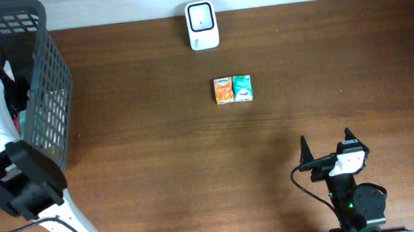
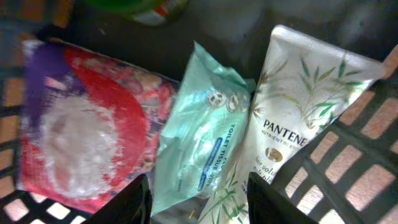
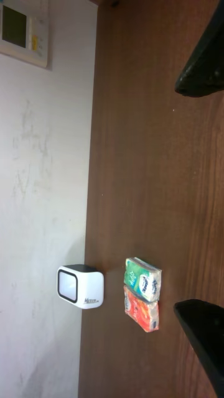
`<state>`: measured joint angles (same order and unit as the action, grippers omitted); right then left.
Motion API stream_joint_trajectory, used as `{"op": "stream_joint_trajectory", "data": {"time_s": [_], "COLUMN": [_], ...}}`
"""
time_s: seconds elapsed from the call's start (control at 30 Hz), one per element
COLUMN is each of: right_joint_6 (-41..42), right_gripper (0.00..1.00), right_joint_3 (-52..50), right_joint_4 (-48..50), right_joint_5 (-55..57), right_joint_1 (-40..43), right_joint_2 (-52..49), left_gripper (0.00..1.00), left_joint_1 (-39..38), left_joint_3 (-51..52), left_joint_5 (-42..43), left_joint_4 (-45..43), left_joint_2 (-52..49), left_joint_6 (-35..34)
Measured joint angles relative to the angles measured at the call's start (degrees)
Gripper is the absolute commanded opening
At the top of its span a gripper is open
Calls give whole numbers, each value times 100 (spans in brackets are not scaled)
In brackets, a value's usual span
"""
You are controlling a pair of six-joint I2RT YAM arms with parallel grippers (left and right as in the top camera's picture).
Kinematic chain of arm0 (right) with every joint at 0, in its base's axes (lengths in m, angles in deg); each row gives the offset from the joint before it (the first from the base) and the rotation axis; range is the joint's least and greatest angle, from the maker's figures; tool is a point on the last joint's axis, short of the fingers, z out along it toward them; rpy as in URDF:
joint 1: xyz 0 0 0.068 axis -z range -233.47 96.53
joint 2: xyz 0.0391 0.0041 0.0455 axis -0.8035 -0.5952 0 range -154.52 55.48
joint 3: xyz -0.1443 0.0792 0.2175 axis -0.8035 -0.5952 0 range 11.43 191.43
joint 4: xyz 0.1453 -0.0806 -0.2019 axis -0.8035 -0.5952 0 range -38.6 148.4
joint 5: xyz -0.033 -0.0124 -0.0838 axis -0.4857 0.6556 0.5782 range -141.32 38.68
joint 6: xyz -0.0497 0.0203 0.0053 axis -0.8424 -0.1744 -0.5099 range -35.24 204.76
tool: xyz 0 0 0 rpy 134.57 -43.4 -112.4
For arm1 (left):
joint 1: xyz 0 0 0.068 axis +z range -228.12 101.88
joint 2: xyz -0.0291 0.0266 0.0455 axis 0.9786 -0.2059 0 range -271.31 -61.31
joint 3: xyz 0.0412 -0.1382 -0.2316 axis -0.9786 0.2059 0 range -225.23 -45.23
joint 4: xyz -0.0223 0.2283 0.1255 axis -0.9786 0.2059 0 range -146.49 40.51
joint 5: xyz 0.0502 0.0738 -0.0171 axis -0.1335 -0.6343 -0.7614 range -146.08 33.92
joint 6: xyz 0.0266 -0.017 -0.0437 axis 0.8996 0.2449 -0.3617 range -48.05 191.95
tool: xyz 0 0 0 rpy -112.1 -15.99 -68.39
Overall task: Scan the item barcode
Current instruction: 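Reach the left gripper into the basket and grasp the green toilet tissue pack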
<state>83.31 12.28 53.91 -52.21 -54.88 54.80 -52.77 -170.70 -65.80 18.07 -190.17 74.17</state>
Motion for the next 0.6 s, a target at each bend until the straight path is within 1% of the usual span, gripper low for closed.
{"op": "stream_joint_trajectory", "data": {"time_s": [0.1, 0.17, 0.23, 0.4, 0.5, 0.53, 0.6], "right_joint_6": [0, 0, 0, 0, 2, 4, 0], "right_gripper": [99, 99, 99, 99, 99, 99, 99], "right_joint_3": [-2, -2, 0, 0, -2, -2, 0], "right_joint_4": [0, 0, 0, 0, 0, 0, 0], "right_joint_5": [0, 0, 0, 0, 0, 0, 0], "right_joint_1": [0, 0, 0, 0, 0, 0, 0], "right_joint_2": [0, 0, 0, 0, 0, 0, 0], "left_gripper": [49, 52, 51, 50, 51, 53, 54], "left_joint_1": [0, 0, 0, 0, 0, 0, 0], "left_joint_3": [0, 0, 0, 166, 380, 437, 535], "left_joint_5": [-76, -109, -129, -133, -170, -201, -378], "left_joint_4": [133, 133, 170, 90, -46, -74, -129], "left_joint_2": [-304, -428, -522, -555, -557, -557, -557], "left_joint_6": [2, 17, 22, 61, 111, 125, 131]}}
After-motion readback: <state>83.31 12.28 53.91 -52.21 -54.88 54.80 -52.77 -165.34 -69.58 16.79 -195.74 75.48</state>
